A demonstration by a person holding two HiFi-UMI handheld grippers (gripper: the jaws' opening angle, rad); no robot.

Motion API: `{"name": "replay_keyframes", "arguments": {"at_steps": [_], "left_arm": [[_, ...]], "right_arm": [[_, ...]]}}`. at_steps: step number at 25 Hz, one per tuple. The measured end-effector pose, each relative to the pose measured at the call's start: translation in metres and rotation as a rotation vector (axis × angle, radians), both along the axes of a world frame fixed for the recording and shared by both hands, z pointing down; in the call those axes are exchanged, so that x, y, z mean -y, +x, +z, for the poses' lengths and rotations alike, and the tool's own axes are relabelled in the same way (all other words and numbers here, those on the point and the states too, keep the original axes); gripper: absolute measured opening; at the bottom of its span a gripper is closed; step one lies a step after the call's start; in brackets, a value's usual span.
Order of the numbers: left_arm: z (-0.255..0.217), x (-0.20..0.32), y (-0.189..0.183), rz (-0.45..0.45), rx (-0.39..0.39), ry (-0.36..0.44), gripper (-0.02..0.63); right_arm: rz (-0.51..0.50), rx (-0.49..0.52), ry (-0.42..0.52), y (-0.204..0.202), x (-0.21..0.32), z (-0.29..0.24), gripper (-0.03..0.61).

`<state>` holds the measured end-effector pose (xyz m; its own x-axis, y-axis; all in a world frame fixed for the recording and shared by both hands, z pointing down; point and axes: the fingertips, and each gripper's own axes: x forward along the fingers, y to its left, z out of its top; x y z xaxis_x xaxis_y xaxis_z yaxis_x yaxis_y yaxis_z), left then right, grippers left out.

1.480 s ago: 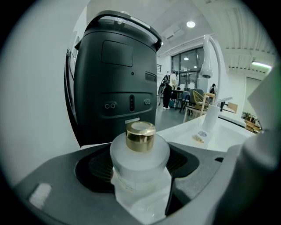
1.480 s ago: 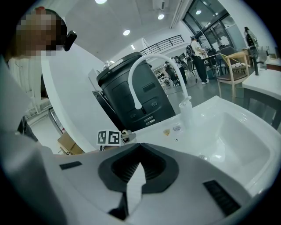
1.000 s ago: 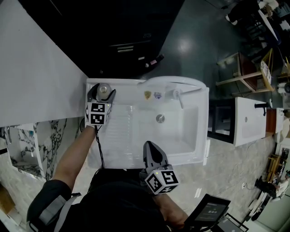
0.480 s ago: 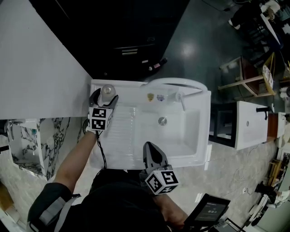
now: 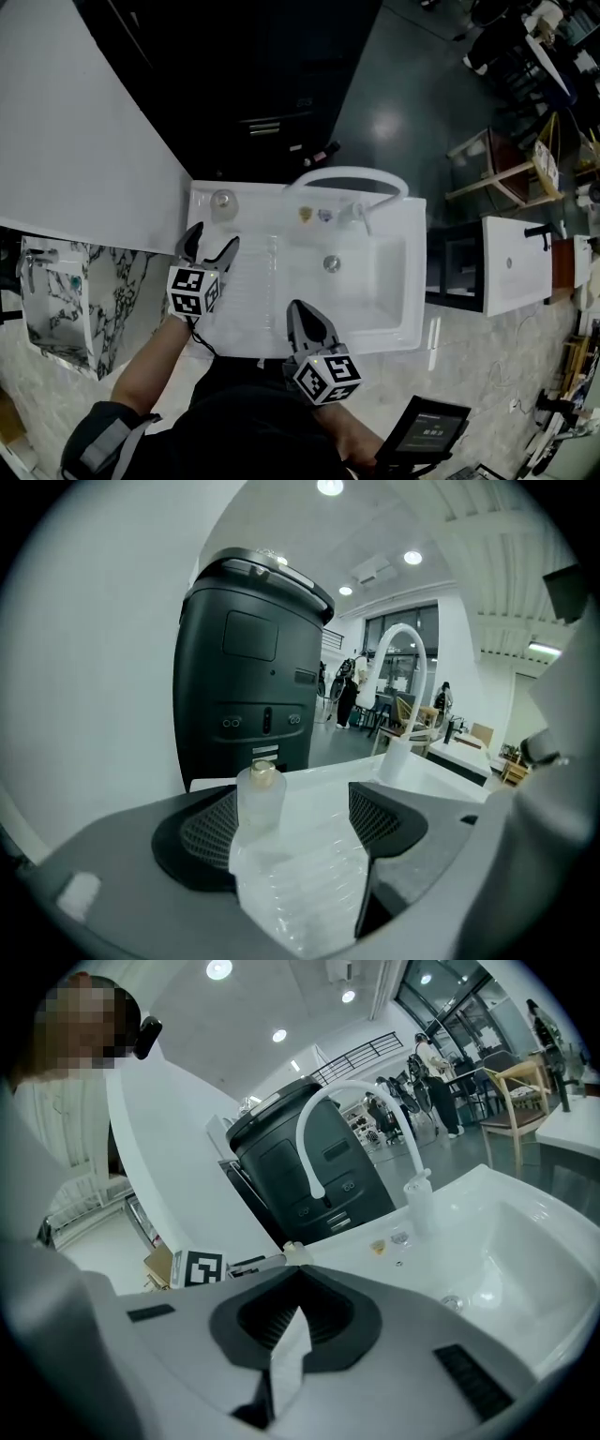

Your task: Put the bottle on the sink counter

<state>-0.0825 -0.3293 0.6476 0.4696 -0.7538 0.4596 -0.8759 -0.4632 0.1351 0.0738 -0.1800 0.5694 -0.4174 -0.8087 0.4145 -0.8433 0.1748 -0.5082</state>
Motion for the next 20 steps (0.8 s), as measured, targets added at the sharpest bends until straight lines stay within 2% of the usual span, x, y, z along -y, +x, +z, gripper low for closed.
{"name": "replay_keyframes", "arguments": {"at_steps": [4, 7, 13, 20], "left_arm": [[-0.016, -0.033, 0.011, 0.008, -0.089, -0.046, 0.356], [-0.026, -0.069, 0.035, 0.082, -0.152, -0.109, 0.353], [-0.070, -0.121, 0.084, 0.182, -0.277, -0.109, 0.238], [-0.116, -0.164, 0.092, 0.190, -0.377, -0.092, 0.112]], "right_arm": [[-0.002, 0.011, 0.017, 0.002, -0.007, -0.005, -0.005], [-0.009, 0.023, 0.023, 0.002, -0.015, -0.007, -0.005], [-0.022, 0.037, 0.063, 0.013, -0.020, -0.025, -0.005], [-0.019, 0.042, 0.115, 0.020, -0.033, -0.046, -0.005]]}}
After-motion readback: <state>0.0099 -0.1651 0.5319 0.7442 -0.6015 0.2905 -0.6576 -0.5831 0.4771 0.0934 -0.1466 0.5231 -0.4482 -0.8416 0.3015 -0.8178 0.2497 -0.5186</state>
